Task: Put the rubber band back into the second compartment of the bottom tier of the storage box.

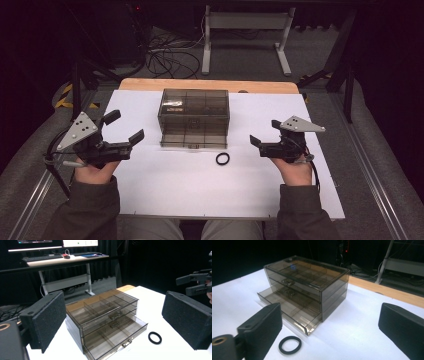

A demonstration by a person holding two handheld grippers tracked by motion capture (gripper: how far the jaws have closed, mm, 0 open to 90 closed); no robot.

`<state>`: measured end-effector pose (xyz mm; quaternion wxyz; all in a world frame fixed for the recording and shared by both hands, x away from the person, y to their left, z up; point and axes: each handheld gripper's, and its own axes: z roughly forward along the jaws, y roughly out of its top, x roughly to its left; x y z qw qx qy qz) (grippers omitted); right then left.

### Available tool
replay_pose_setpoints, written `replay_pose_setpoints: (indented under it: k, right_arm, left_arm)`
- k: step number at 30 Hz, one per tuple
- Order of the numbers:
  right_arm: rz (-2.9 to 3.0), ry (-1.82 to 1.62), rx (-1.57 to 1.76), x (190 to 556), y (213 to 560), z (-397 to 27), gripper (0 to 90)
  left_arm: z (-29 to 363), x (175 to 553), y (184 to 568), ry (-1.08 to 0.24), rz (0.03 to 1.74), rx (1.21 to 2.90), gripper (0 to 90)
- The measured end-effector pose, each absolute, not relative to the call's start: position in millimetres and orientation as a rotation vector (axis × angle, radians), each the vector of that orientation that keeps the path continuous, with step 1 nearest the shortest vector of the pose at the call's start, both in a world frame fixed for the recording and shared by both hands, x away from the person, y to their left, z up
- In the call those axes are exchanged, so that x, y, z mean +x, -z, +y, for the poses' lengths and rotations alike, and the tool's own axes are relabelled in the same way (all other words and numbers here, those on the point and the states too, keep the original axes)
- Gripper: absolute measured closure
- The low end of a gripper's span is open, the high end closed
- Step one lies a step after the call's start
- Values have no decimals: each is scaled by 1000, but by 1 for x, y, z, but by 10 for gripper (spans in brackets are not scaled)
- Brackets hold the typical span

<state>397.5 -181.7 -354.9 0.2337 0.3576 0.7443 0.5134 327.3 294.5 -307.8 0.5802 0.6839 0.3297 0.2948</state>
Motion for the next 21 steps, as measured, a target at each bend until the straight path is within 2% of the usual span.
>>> replay_pose_setpoints:
  k: [4,6,15,21]
  right_arm:
    - [2062,-1411,993,400,360,-178,109]
    - [2109,-1395,982,403,365,-174,157]
    - [2177,-1365,990,407,376,-164,190]
    - [2213,-1352,987,410,384,-156,251]
  left_arm:
    - [295,327,308,-692,770,1596,62]
    - [295,327,308,-695,773,1598,62]
    - [295,327,308,-693,775,1600,62]
    - [295,327,308,-692,775,1602,62]
